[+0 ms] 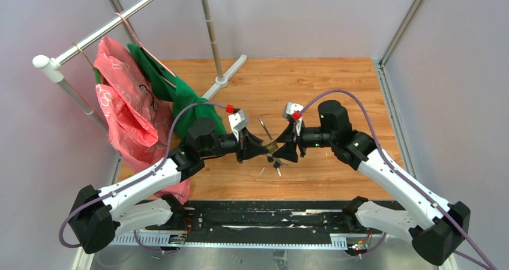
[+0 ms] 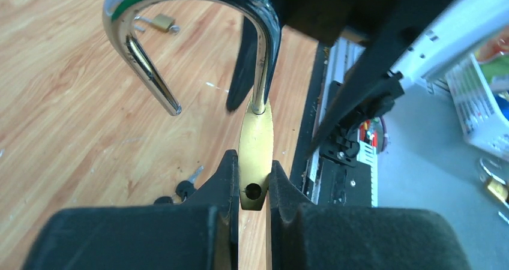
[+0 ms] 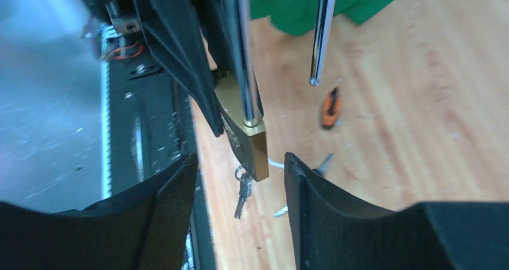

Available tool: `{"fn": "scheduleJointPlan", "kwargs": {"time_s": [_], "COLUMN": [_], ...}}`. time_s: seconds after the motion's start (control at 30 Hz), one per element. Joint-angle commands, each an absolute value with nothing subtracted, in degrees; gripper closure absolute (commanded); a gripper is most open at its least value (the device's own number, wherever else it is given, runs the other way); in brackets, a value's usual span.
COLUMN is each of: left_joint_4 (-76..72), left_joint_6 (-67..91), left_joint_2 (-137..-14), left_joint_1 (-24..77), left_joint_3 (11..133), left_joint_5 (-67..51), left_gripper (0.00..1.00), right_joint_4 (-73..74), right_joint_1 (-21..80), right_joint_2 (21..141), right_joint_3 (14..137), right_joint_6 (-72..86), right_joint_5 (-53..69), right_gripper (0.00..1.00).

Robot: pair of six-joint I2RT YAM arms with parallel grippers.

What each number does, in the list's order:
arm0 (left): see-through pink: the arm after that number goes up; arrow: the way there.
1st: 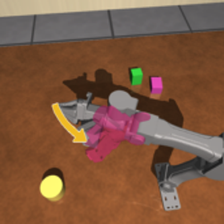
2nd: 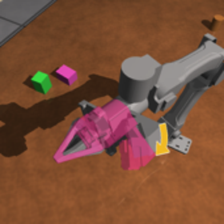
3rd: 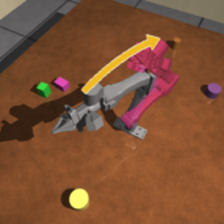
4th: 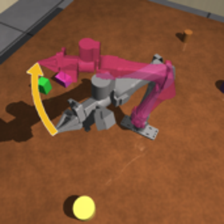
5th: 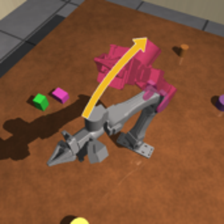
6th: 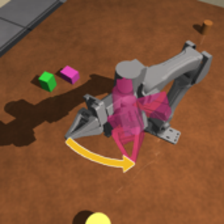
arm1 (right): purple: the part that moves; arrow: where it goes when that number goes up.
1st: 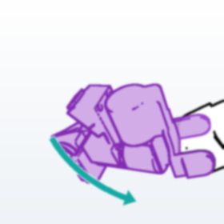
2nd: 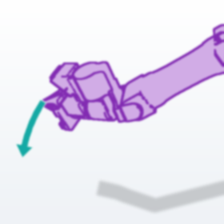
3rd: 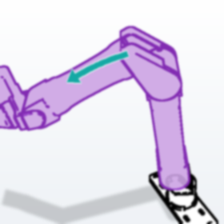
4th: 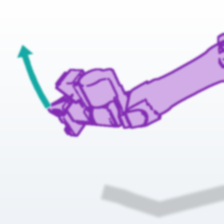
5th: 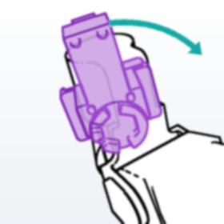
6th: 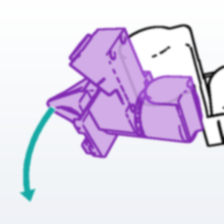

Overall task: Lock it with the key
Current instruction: Pick up the lock from the center of the board.

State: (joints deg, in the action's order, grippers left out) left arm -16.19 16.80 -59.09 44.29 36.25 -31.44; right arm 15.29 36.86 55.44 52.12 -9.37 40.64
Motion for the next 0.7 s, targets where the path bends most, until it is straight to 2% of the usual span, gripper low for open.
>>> {"fn": "scheduleJointPlan", "kwargs": {"time_s": [0.0, 0.07, 0.17, 0.3, 0.43, 0.67], "left_joint_4": [-21.71, -21.71, -21.71, -21.71, -21.71, -21.4], "left_joint_6": [11.23, 11.72, 11.64, 11.96, 12.13, 13.08], "left_joint_2": [-55.94, -55.7, -55.33, -55.55, -56.06, -56.16], "left_joint_1": [44.29, 44.3, 44.29, 44.3, 44.3, 44.3], "left_joint_3": [37.7, 37.31, 36.97, 37.39, 38.14, 38.02], "left_joint_5": [-38.77, -39.17, -39.61, -39.78, -40.24, -38.93], "left_gripper": [1.0, 1.0, 1.0, 1.0, 1.0, 1.0], "right_joint_4": [17.13, 12.6, 7.43, 3.27, 3.77, 6.05], "right_joint_1": [36.11, 36.29, 36.45, 36.56, 36.65, 36.62], "right_joint_2": [59.05, 58.92, 57.95, 57.24, 57.89, 56.4], "right_joint_3": [52.47, 51.28, 49.7, 48.09, 48.56, 48.44], "right_joint_6": [-7.07, -4.86, -3.68, -2.63, -3.67, -7.87], "right_joint_5": [51.38, 53.06, 52.22, 52.38, 53.52, 55.46], "right_gripper": [0.45, 0.47, 0.61, 0.71, 0.98, 1.0]}}
